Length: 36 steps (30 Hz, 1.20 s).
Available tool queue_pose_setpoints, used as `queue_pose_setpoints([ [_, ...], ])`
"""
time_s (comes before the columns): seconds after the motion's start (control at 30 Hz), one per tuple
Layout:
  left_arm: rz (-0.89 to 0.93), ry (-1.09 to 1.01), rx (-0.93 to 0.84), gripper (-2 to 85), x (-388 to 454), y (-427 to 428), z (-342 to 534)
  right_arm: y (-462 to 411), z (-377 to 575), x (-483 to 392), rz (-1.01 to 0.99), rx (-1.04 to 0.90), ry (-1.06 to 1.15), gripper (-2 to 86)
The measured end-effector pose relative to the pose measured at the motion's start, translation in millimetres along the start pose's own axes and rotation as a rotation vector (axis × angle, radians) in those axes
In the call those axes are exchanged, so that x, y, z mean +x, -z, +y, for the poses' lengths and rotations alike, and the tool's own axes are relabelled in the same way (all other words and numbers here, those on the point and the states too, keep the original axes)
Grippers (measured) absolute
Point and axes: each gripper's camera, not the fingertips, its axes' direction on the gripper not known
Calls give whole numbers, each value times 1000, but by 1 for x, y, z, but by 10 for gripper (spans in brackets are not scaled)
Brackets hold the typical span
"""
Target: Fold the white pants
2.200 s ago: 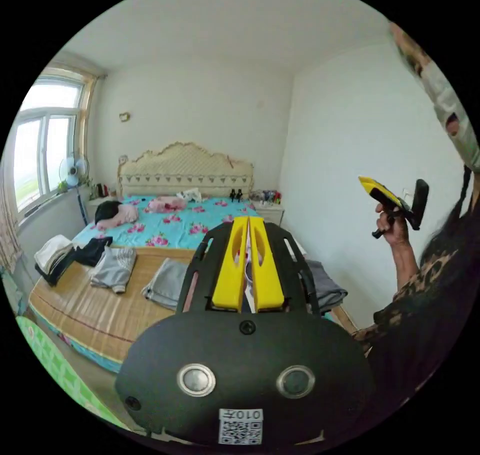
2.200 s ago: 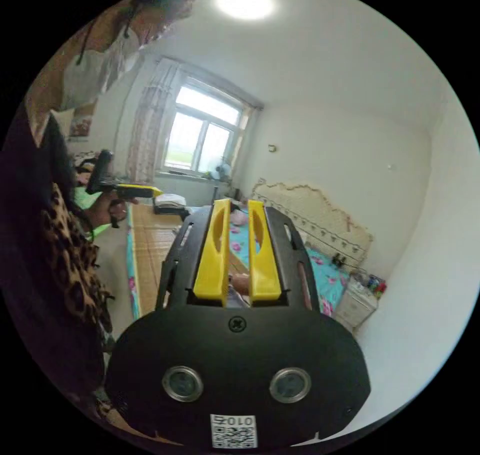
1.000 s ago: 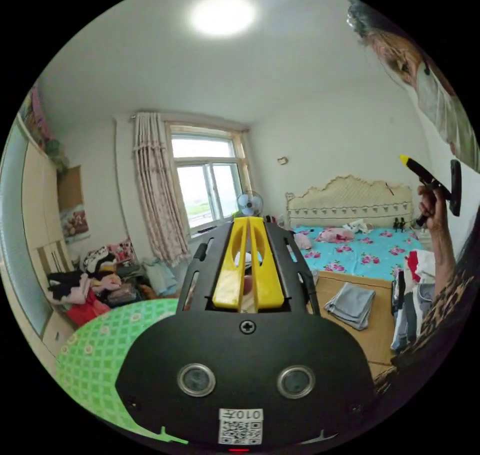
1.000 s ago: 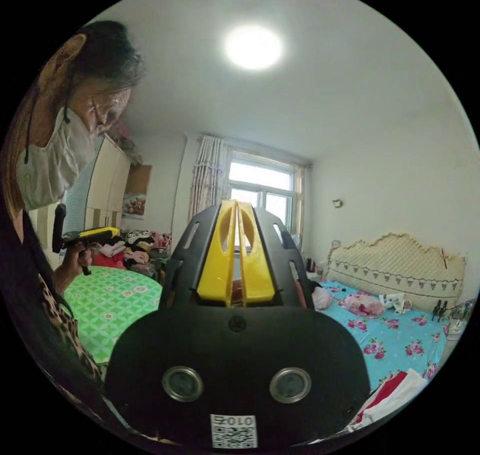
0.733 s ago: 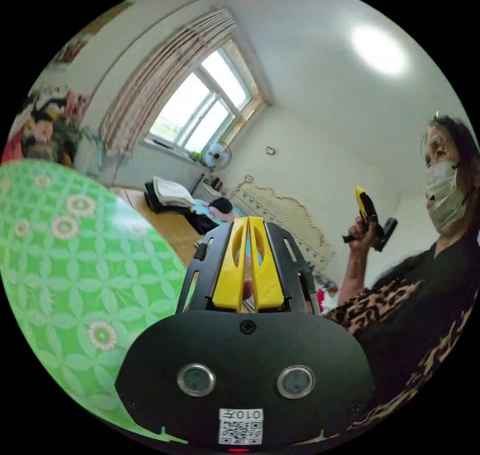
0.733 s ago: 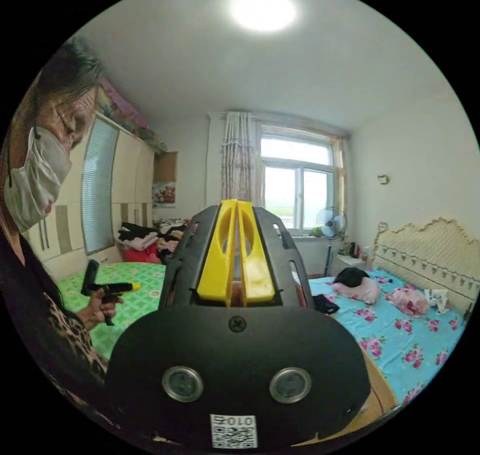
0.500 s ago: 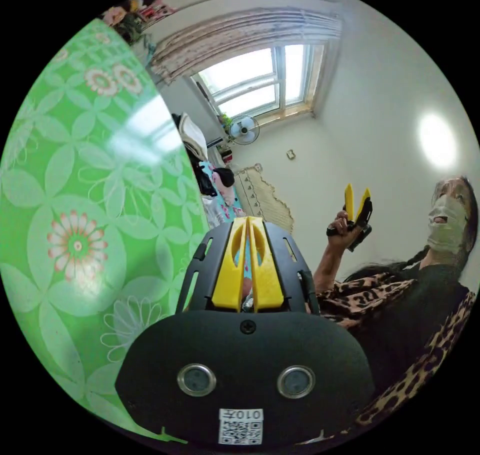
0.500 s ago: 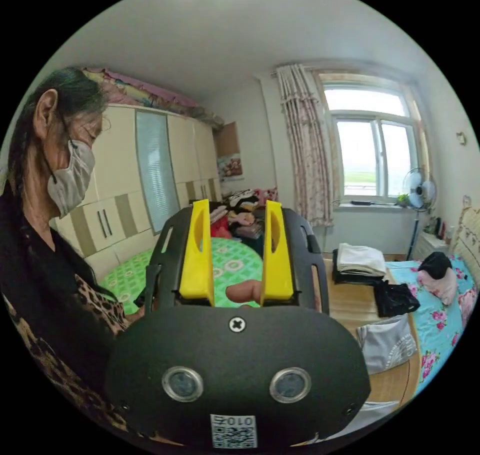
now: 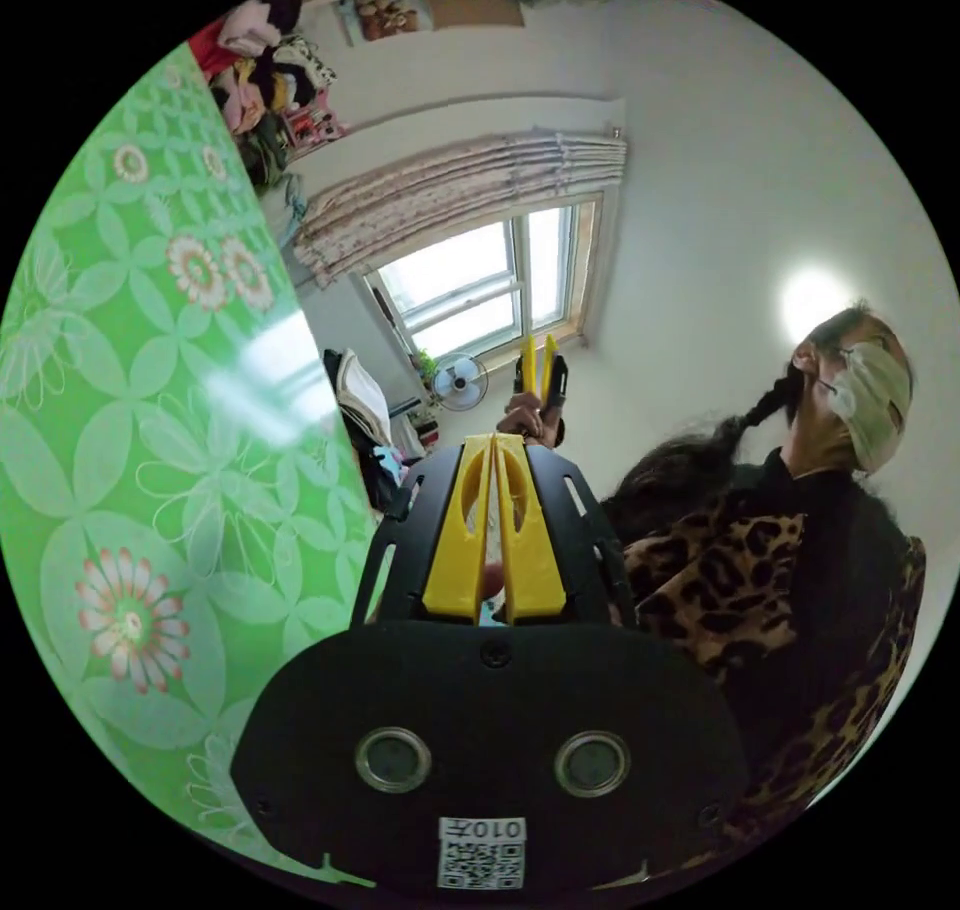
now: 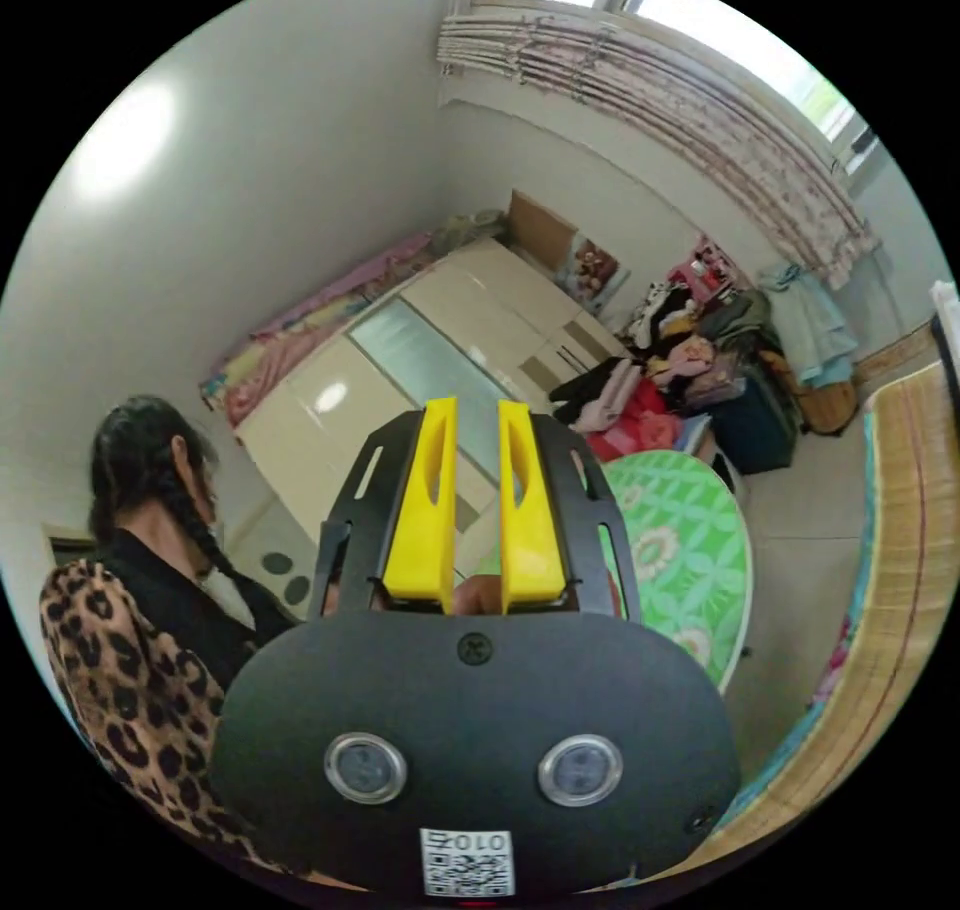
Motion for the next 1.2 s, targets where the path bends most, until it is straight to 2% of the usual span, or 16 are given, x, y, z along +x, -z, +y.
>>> queue_pose_setpoints([
  [0.13,-100,-36,104,-2,18,-10,13,8,-14,44,-15,-62,63,80],
  [0.27,-220,-75,226,-2,31,-5,39,-23,-3,68,-121,-198,142,101],
  [0.47,-460,-174,422,2,58,-1,78,-61,70,106,-350,-410,144,114],
  [0.63,-626,-362,580,4,103,-32,141,-22,142,140,-504,-514,192,112],
  [0.8,-748,-515,719,0,131,-94,211,102,211,195,-640,-502,203,110],
  [0.83,-753,-486,747,-1,129,-109,220,121,215,202,-639,-489,183,109],
  [0.97,-599,-422,696,-1,122,-146,223,260,215,249,-553,-381,72,103],
  [1.1,-647,-427,649,-1,121,-188,224,397,214,314,-463,-156,-75,101],
  [1.2,-629,-400,646,-1,108,-211,221,458,218,365,-464,-115,-197,112],
])
